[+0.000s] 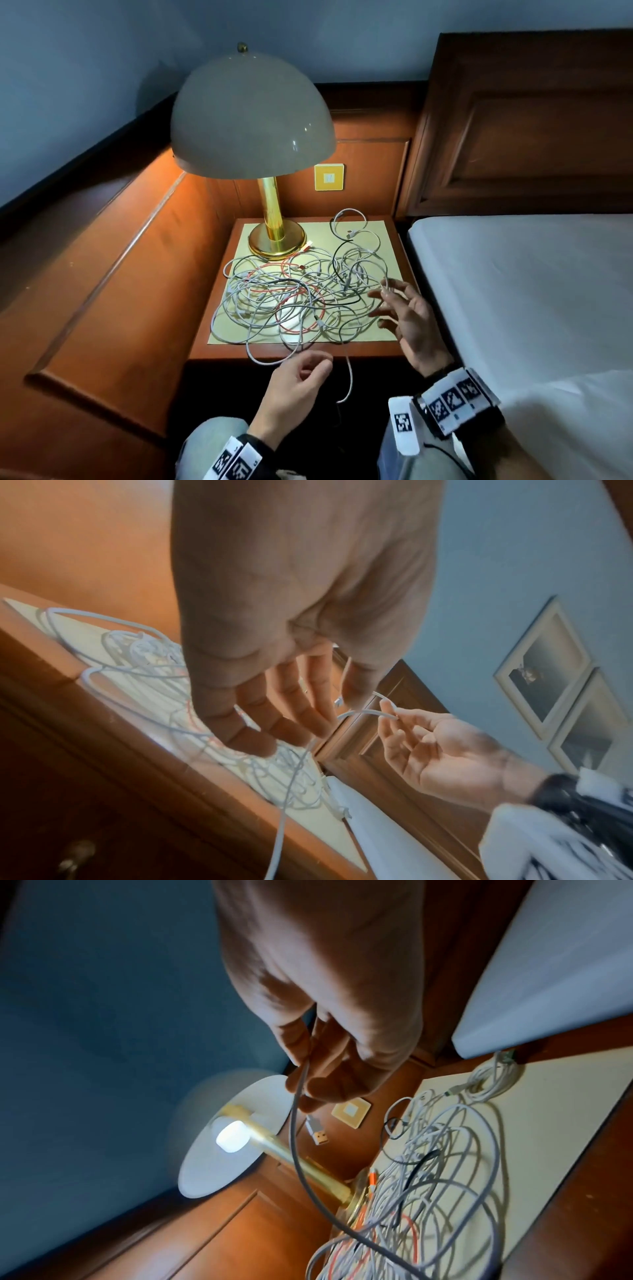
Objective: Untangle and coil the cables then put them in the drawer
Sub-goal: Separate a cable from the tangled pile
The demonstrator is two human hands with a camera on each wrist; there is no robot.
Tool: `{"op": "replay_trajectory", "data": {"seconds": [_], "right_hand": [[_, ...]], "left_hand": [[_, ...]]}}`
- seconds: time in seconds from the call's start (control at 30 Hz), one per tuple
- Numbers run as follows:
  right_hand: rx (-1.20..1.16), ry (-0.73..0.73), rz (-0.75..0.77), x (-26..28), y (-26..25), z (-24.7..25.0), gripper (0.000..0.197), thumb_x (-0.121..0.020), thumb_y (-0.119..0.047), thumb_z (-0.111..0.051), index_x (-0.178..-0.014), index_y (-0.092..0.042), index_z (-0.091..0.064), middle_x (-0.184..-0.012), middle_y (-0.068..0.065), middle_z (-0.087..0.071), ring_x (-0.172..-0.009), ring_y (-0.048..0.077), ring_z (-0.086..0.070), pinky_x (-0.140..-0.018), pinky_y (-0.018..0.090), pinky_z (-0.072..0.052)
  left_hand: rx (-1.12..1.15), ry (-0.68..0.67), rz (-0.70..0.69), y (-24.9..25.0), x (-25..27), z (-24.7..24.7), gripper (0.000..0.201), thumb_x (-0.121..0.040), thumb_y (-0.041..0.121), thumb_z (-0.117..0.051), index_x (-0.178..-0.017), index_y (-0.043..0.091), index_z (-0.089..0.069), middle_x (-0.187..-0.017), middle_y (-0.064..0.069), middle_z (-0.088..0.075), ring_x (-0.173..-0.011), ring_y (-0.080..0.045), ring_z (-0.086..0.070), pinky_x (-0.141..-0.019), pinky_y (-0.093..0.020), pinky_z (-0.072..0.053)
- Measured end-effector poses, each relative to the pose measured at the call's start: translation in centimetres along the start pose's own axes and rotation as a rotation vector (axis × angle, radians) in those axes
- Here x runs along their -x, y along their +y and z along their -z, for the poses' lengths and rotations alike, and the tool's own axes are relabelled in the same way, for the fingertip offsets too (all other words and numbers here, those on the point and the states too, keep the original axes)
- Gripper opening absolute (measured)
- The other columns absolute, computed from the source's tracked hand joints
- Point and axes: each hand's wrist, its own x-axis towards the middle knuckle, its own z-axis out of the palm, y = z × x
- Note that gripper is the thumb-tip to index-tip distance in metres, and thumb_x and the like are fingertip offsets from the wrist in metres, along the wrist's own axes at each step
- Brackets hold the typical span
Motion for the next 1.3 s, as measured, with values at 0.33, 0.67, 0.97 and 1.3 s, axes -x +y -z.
{"op": "replay_trajectory", "data": {"seconds": [0.33, 0.67, 0.97, 1.3], "right_hand": [[0.203, -0.261, 0.071, 9.0, 2.5, -4.1, 0.013, -0.099, -0.009, -0.06, -0.11, -0.014, -0.065, -0.093, 0.006, -0.077, -0.071, 0.016, -0.07, -0.055, 0.02, -0.049], [0.314, -0.269, 0.094, 9.1, 3.6, -3.6, 0.021, -0.095, 0.001, -0.058, -0.102, -0.016, -0.07, -0.096, 0.002, -0.074, -0.076, 0.013, -0.067, -0.061, 0.025, -0.053], [0.447, -0.438, 0.132, 6.2, 3.0, -5.3, 0.034, -0.095, -0.022, -0.062, -0.126, -0.035, -0.065, -0.126, -0.01, -0.067, -0.115, 0.016, -0.065, -0.095, 0.035, -0.056], [0.305, -0.524, -0.07, 7.6, 1.9, -4.2, 0.008, -0.101, -0.002, -0.051, -0.099, -0.002, -0.058, -0.089, 0.01, -0.067, -0.085, 0.024, -0.065, -0.077, 0.037, -0.053]], "left_hand": [[0.37, 0.164, -0.06, 5.1, -0.8, 0.8, 0.032, -0.094, 0.041, -0.065, -0.091, 0.011, -0.076, -0.09, -0.012, -0.075, -0.09, -0.029, -0.071, -0.085, -0.053, -0.056], [0.473, 0.128, -0.006, 5.0, 2.5, 2.0, 0.023, -0.098, 0.015, -0.061, -0.092, -0.004, -0.072, -0.076, -0.013, -0.068, -0.073, -0.024, -0.063, -0.066, -0.025, -0.053], [0.49, -0.009, -0.013, 4.9, 4.8, 2.2, 0.025, -0.1, 0.01, -0.057, -0.095, -0.014, -0.063, -0.068, -0.011, -0.059, -0.064, -0.022, -0.055, -0.061, -0.028, -0.046], [0.137, 0.097, -0.125, 2.1, 4.1, 5.0, 0.025, -0.089, 0.035, -0.058, -0.08, 0.016, -0.072, -0.064, 0.007, -0.057, -0.061, -0.012, -0.05, -0.061, -0.032, -0.043]]}}
